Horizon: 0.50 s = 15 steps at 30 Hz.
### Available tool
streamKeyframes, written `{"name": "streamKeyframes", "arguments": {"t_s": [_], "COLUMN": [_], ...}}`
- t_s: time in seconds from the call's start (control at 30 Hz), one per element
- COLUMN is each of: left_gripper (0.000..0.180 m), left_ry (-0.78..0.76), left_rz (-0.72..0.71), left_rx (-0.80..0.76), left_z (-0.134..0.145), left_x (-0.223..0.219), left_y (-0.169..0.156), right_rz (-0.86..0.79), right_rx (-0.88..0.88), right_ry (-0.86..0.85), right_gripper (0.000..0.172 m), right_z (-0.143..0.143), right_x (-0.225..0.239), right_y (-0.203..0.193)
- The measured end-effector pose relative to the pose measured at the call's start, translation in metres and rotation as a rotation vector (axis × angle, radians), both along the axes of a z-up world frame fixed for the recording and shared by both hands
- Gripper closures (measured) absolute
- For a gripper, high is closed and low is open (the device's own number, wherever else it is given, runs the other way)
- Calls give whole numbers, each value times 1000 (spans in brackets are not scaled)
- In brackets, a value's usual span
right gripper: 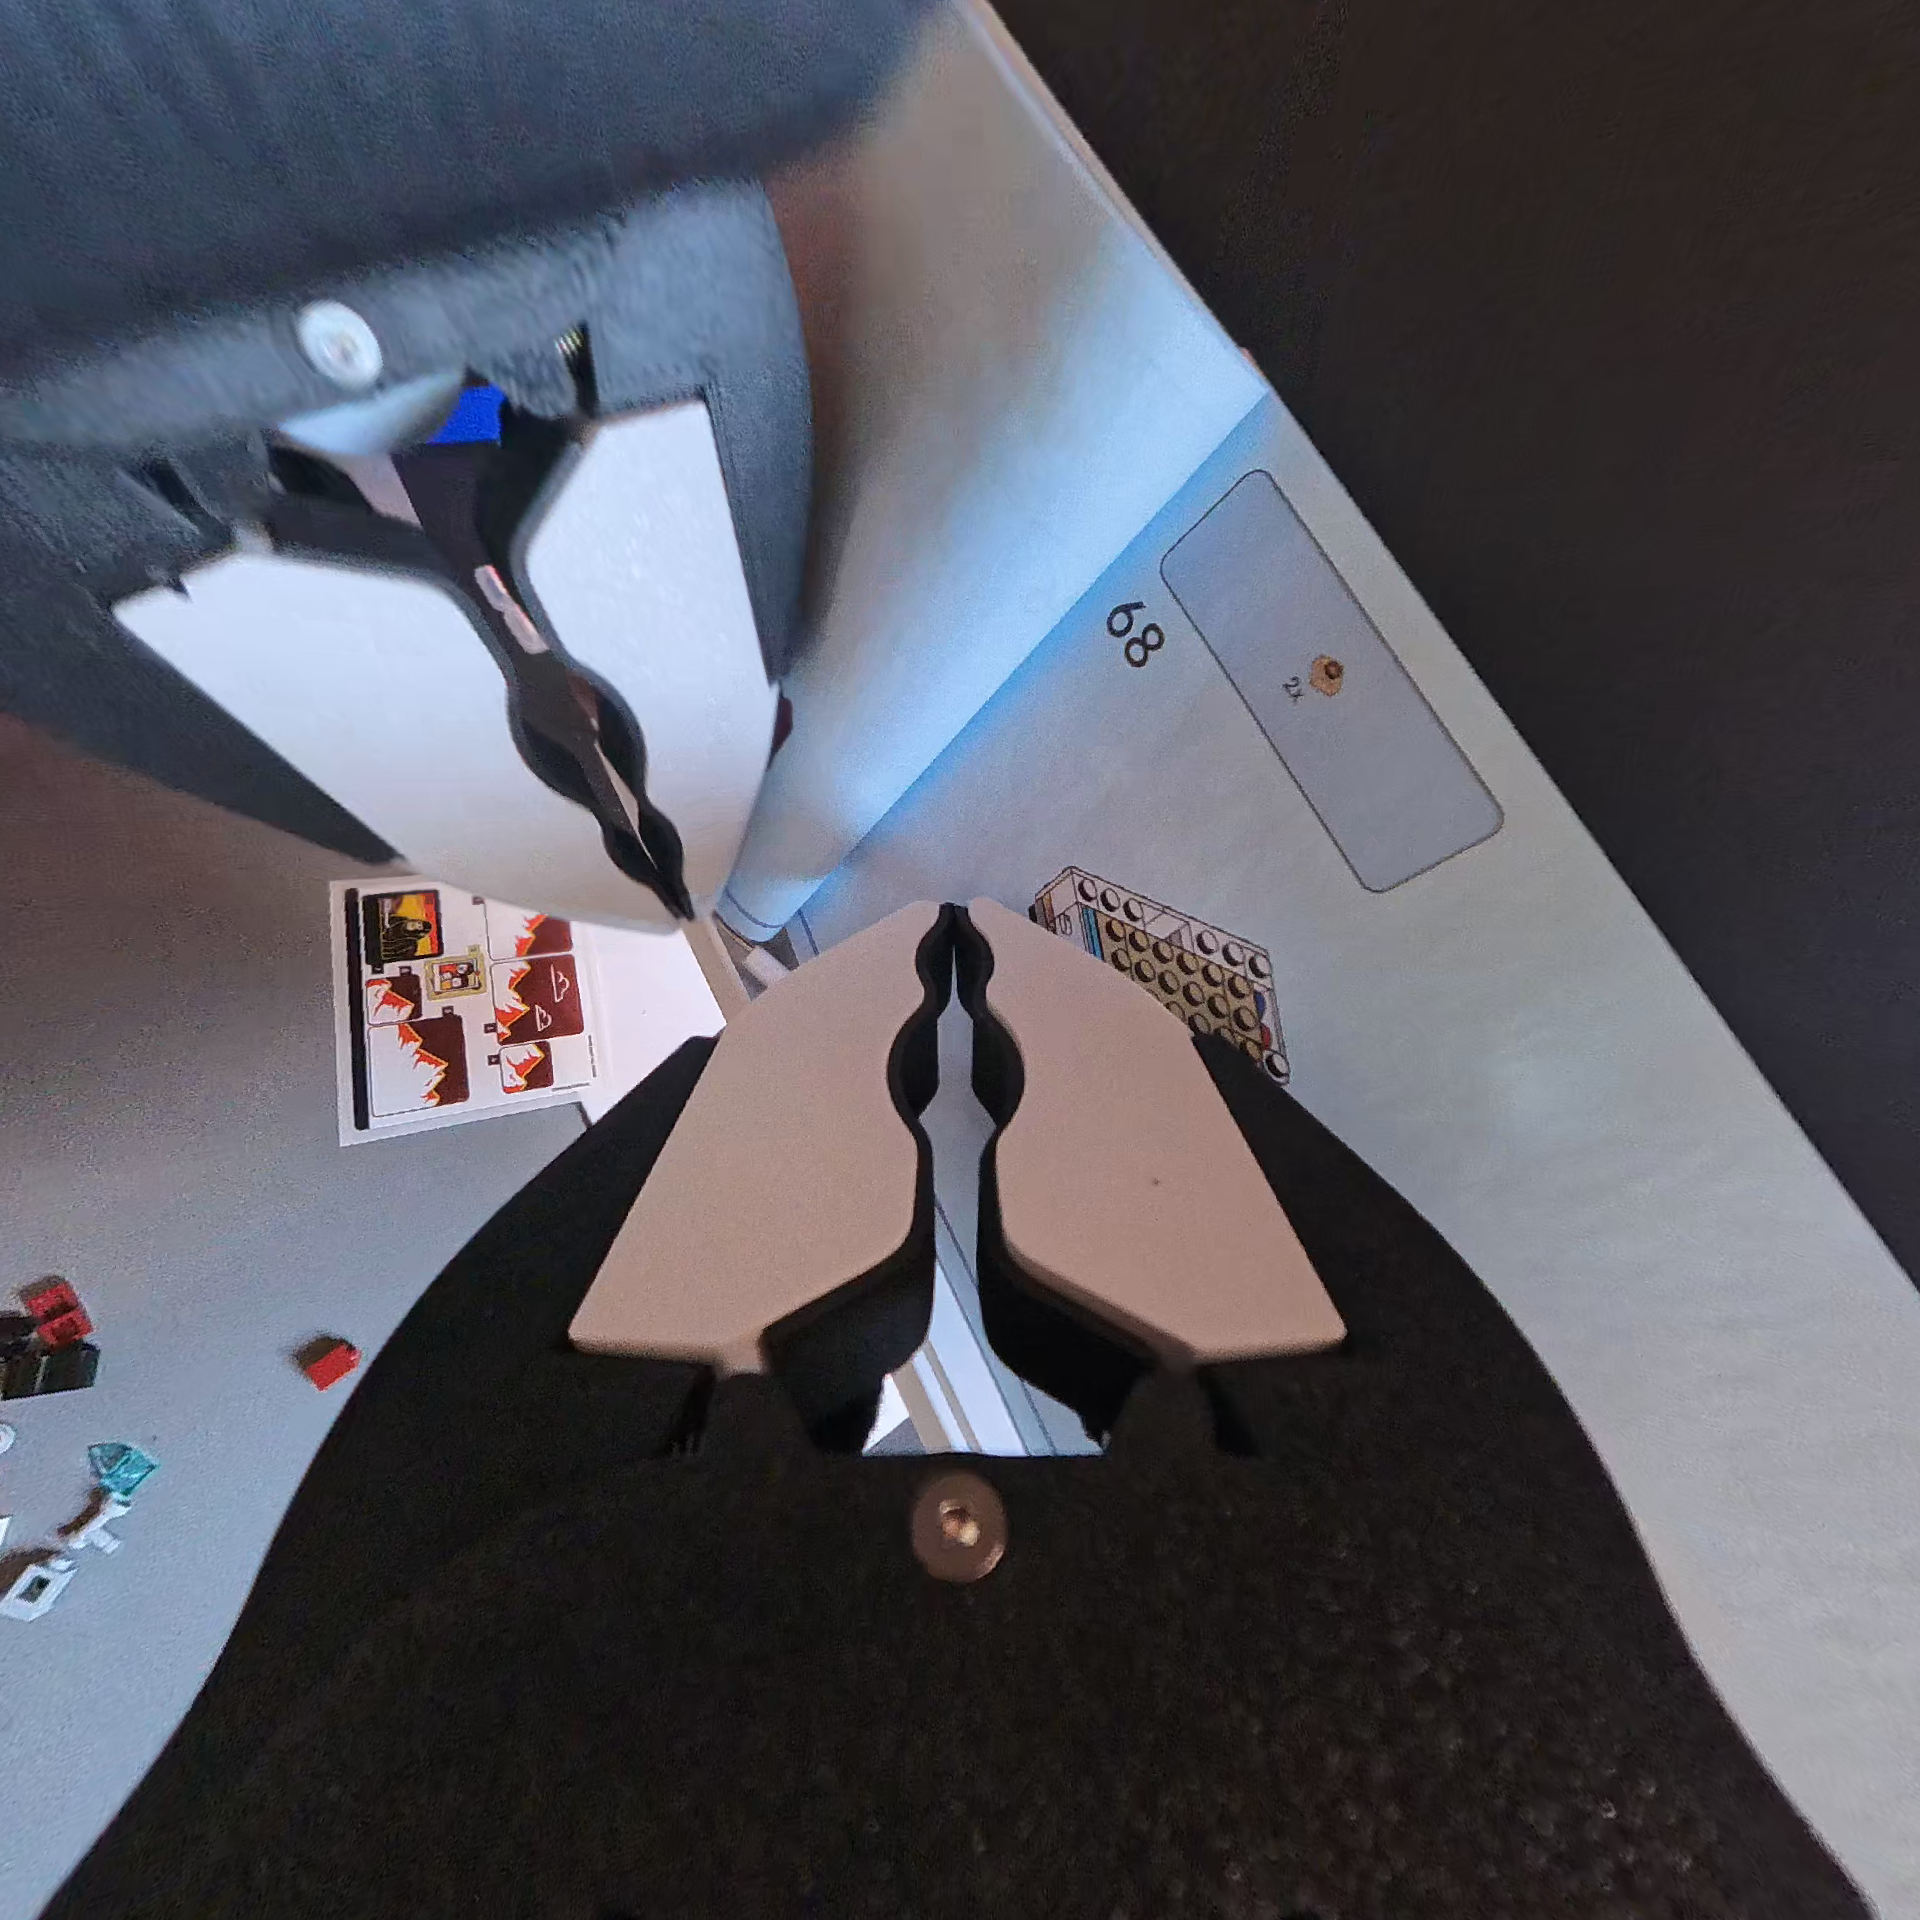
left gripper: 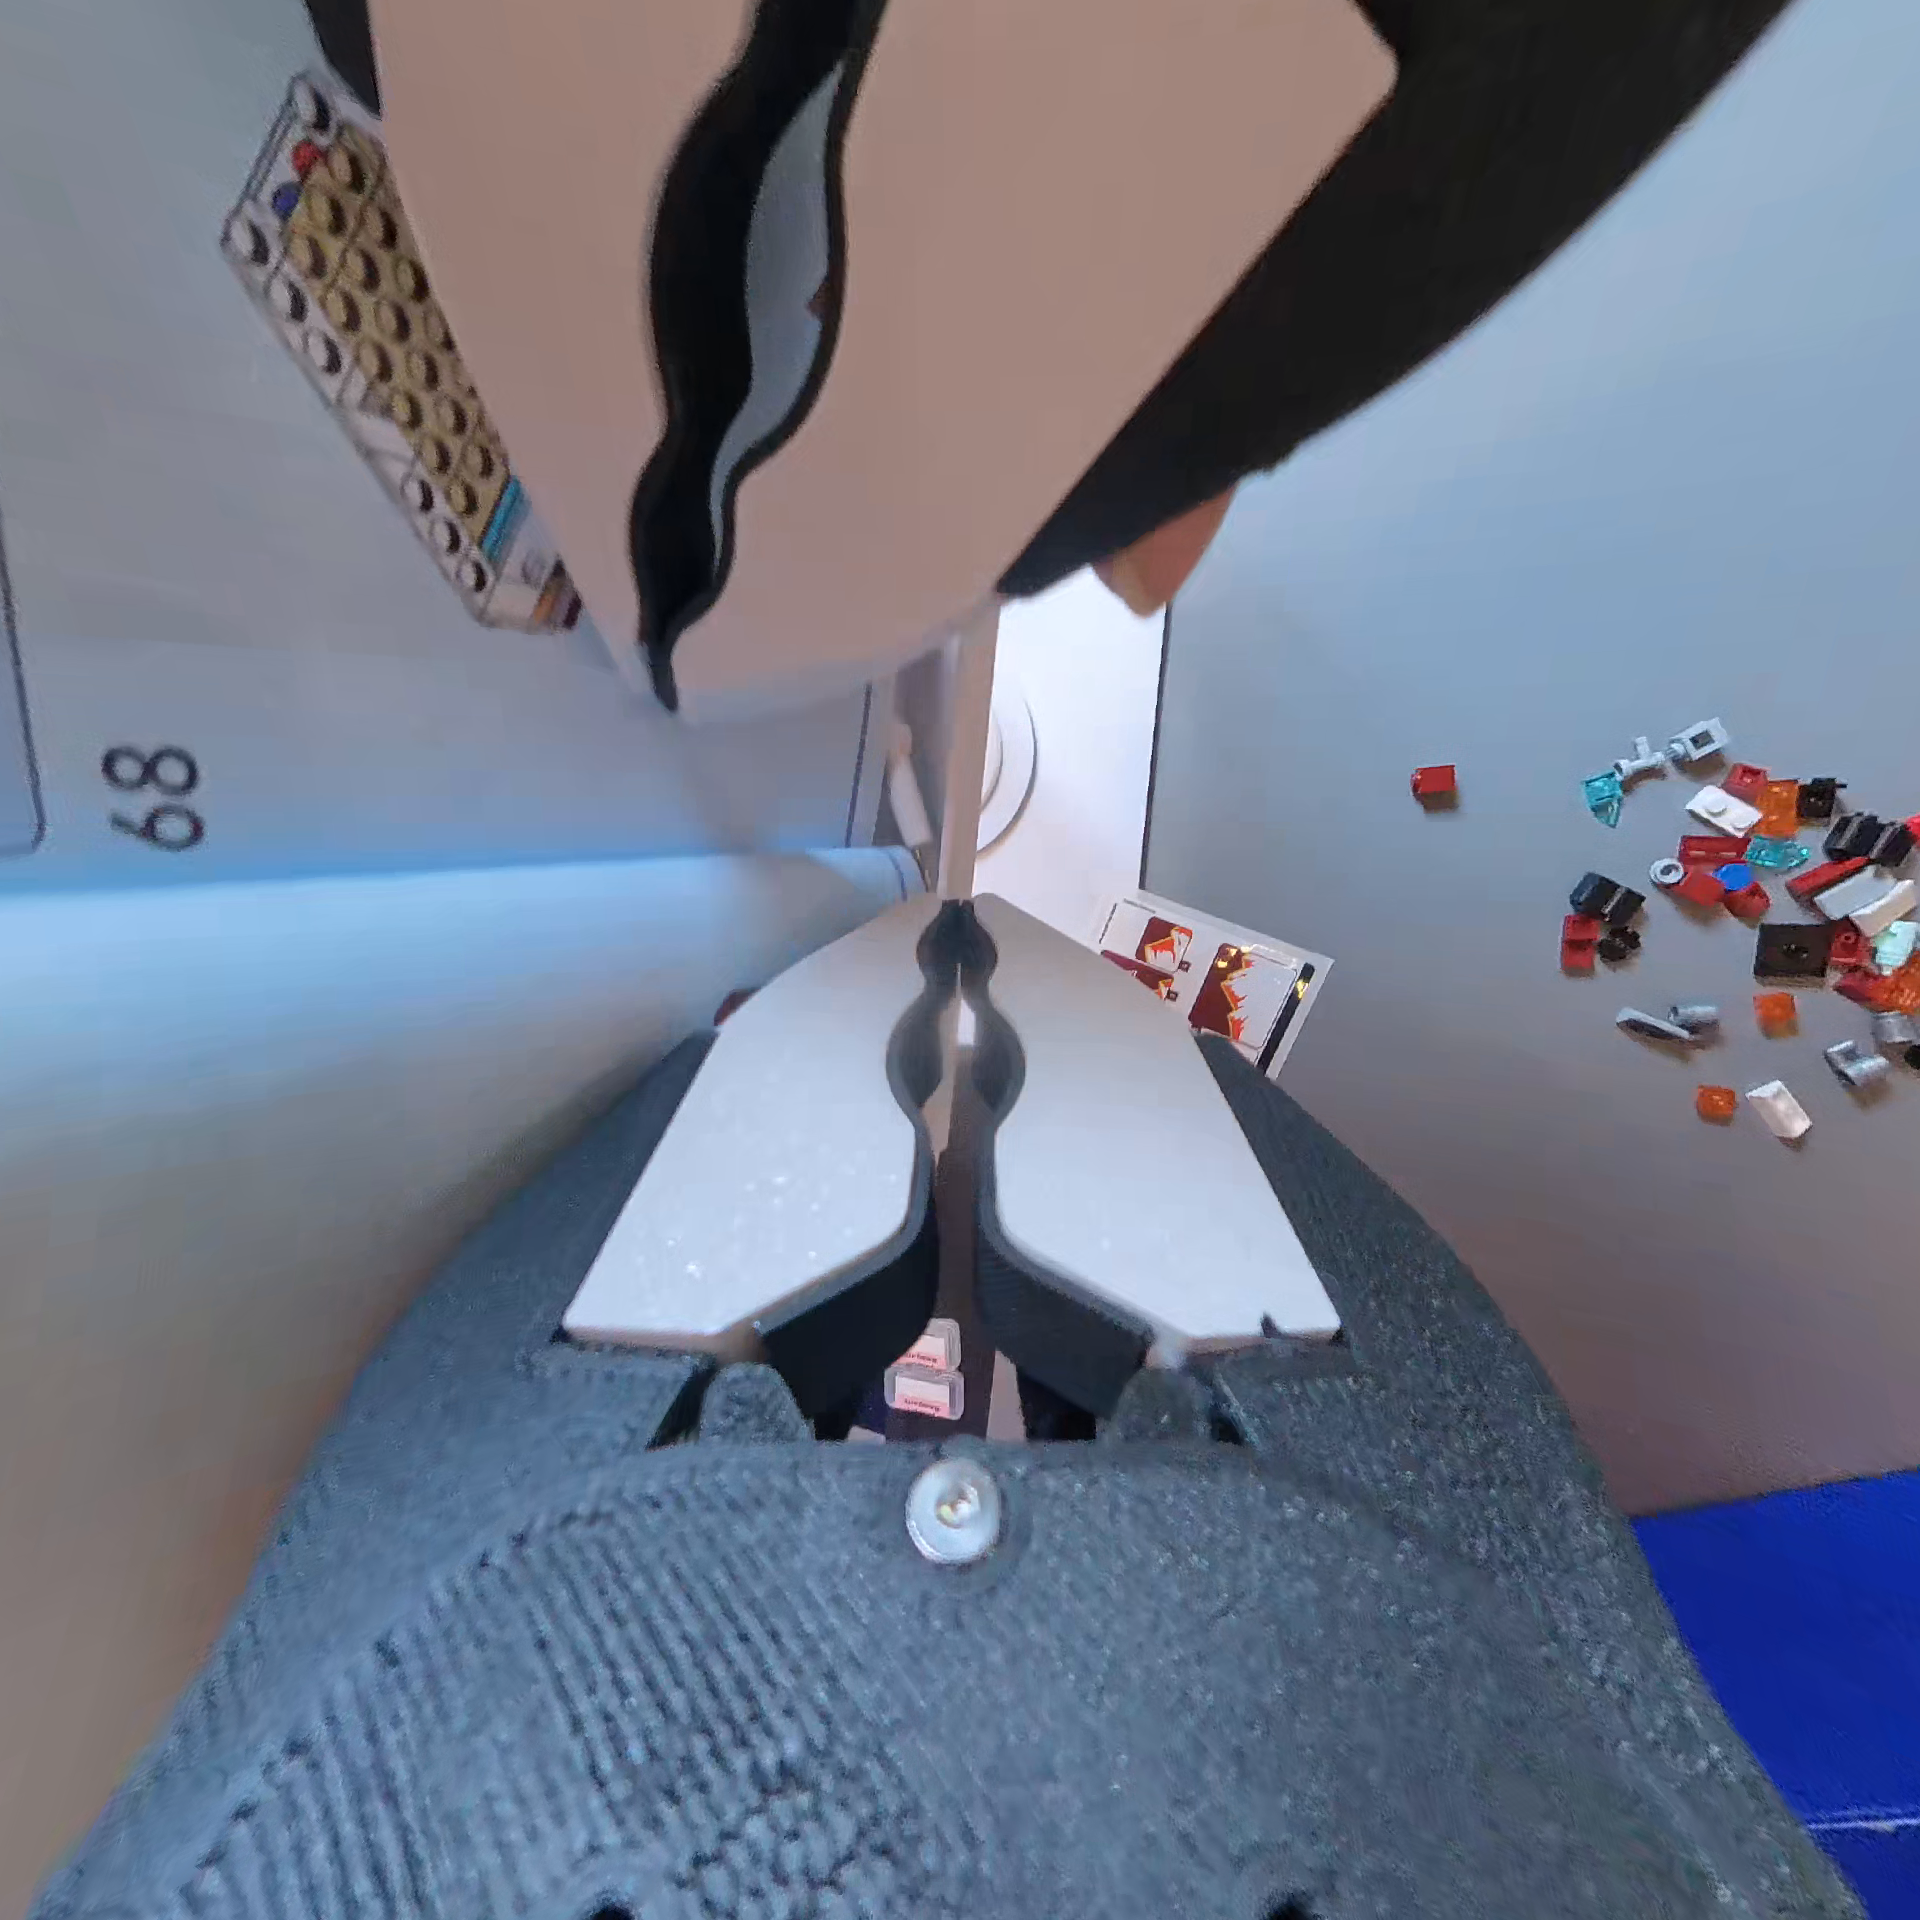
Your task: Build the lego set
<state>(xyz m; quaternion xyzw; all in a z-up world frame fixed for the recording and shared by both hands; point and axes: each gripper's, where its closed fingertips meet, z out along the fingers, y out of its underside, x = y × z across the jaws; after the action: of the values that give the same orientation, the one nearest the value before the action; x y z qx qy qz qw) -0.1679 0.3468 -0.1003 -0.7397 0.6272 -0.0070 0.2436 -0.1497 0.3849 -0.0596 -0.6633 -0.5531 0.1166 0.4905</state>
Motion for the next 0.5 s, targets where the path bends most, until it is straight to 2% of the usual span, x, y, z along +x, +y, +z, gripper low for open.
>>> {"name": "streamKeyframes", "arguments": {"t_s": [0.1,0.17,0.33,0.4,0.5], "left_gripper": [180,180,178,180,180], "left_ry": [-117,-136,-10,82,117], "left_rz": [14,35,7,34,65], "left_rx": [17,63,53,128,198], "left_z": [18,26,0,-5,0], "left_x": [1,-4,0,-10,-22], "left_y": [-3,0,-9,0,7], "right_rz": [-2,-3,-23,-26,-26], "right_rx": [13,15,16,1,23], "right_ry": [-11,-15,-17,-4,-25], "right_gripper": [172,172,172,172,170], "right_z": [0,0,0,0,-2], "right_x": [0,-1,-1,-1,2], "right_y": [0,0,-1,-2,-3]}}
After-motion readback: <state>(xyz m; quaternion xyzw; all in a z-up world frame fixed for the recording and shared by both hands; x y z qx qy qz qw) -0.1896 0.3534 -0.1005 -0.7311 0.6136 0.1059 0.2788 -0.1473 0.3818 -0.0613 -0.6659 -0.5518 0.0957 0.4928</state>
